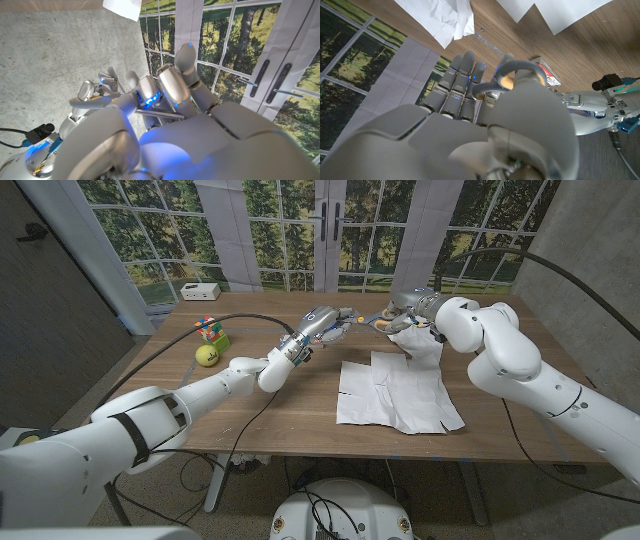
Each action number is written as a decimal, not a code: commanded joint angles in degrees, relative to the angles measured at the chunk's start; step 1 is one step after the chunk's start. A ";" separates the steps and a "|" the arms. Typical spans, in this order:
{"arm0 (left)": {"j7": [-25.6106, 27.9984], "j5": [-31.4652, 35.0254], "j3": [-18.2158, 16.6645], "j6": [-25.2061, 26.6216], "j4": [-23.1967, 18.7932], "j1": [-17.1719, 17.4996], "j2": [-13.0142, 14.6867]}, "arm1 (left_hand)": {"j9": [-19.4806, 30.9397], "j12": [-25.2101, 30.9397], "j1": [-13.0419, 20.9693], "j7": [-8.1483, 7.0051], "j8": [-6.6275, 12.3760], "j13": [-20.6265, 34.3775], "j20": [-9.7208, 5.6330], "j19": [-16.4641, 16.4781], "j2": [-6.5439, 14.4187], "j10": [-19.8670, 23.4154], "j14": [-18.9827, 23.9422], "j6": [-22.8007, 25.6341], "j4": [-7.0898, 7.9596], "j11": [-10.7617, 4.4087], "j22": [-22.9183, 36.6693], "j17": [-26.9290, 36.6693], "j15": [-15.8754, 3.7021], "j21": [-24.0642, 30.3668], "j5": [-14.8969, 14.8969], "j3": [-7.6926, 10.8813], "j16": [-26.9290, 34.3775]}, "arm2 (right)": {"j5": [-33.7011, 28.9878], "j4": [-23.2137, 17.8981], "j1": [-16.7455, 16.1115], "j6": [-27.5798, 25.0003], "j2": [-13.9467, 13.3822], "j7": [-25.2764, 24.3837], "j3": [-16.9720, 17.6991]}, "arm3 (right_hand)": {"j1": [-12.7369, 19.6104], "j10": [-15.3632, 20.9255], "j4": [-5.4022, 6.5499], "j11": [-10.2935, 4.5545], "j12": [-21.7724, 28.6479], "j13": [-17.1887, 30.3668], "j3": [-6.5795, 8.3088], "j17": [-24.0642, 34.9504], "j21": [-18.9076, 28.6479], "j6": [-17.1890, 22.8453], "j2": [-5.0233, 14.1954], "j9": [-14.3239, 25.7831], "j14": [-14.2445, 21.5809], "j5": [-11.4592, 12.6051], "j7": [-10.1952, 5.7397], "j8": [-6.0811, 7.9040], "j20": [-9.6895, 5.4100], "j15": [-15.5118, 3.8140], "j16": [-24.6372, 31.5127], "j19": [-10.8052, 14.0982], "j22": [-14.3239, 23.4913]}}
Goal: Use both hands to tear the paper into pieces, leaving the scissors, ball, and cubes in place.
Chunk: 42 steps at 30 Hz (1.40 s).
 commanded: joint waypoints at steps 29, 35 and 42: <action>3.18 2.48 2.38 0.33 1.45 -1.79 -0.29 | -10.33 -23.21 2.97 0.11 -1.98 -26.79 -5.11 -3.26 -1.47 0.01 -4.00 8.02 -9.83 -0.13 -14.63 -12.96 -0.74 -1.81 -1.17 -2.05 -21.68 | 4.23 0.39 2.51 0.05 -1.81 0.27 -2.30 | 1.71 7.05 0.34 -2.65 3.21 0.29 2.82 1.75 14.58 1.25 1.31 -0.48 1.87 -2.10 2.80 1.59 -1.79 -8.12 8.80 -0.58 15.04; 3.44 2.90 2.52 0.98 0.84 -1.73 0.18 | -17.40 -28.57 5.44 0.44 -4.30 -33.85 -4.90 -3.63 -7.10 3.11 -1.88 15.60 -14.65 -0.09 -22.01 -27.87 -0.96 -2.96 -1.99 -7.11 -30.40 | 4.77 0.54 2.84 0.22 -1.93 0.45 -2.42 | 1.83 7.31 0.05 -2.76 3.22 -0.57 2.78 1.53 16.18 1.28 0.91 -0.60 1.78 -2.29 2.95 1.64 -1.79 -8.08 9.23 -1.03 16.49; 4.34 3.07 2.38 2.17 0.59 -1.47 0.29 | -25.64 -39.77 4.76 0.62 -9.30 -44.56 -4.81 -6.43 -14.58 -0.43 -1.71 17.37 -13.11 -0.14 -25.78 -41.60 -1.10 -4.45 -0.02 -8.01 -39.70 | 5.20 0.71 2.90 0.29 -2.19 0.08 -2.48 | 2.23 7.60 -0.53 -2.71 3.28 -1.44 2.61 1.32 17.73 1.70 0.44 -1.17 1.90 -2.36 2.97 1.59 -1.81 -8.02 9.76 -1.45 17.82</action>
